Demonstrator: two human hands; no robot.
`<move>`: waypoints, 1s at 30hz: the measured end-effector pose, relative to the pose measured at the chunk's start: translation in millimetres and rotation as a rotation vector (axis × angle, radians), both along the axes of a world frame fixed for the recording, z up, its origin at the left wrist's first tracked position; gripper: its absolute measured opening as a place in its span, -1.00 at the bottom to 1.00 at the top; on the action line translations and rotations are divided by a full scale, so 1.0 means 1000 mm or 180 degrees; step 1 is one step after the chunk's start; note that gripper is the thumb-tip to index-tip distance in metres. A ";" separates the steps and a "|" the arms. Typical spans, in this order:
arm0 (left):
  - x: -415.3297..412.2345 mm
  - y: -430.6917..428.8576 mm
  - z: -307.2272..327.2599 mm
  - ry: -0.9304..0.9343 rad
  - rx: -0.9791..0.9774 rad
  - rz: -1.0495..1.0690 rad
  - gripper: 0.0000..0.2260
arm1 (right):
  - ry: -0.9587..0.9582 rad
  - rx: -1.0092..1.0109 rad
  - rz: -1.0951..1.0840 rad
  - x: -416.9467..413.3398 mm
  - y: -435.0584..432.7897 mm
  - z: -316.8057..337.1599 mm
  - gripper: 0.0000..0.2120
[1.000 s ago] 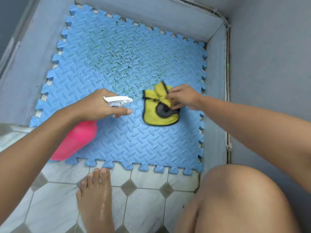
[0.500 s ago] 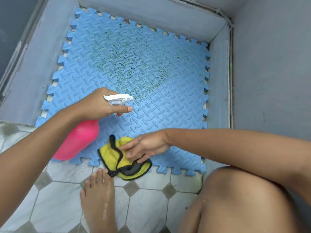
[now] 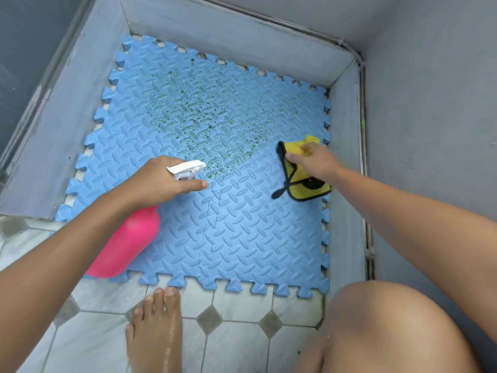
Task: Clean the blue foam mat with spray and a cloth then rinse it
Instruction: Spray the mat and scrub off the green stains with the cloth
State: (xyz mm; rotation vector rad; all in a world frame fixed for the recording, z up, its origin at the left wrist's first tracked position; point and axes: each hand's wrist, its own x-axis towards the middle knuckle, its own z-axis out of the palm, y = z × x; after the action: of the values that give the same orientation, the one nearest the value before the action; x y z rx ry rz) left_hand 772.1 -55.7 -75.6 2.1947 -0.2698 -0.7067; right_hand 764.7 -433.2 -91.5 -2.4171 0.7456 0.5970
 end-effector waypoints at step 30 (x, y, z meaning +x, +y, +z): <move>-0.010 -0.004 0.011 -0.0457 0.0819 0.1093 -0.59 | -0.0920 -0.1164 0.0687 -0.036 0.025 -0.038 -0.60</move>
State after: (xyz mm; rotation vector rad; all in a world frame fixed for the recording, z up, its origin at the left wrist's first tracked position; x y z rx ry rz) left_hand 761.7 -59.7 -64.4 2.4570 0.1342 -0.4106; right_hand 729.0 -408.5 -129.8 -2.8641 0.5089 0.1896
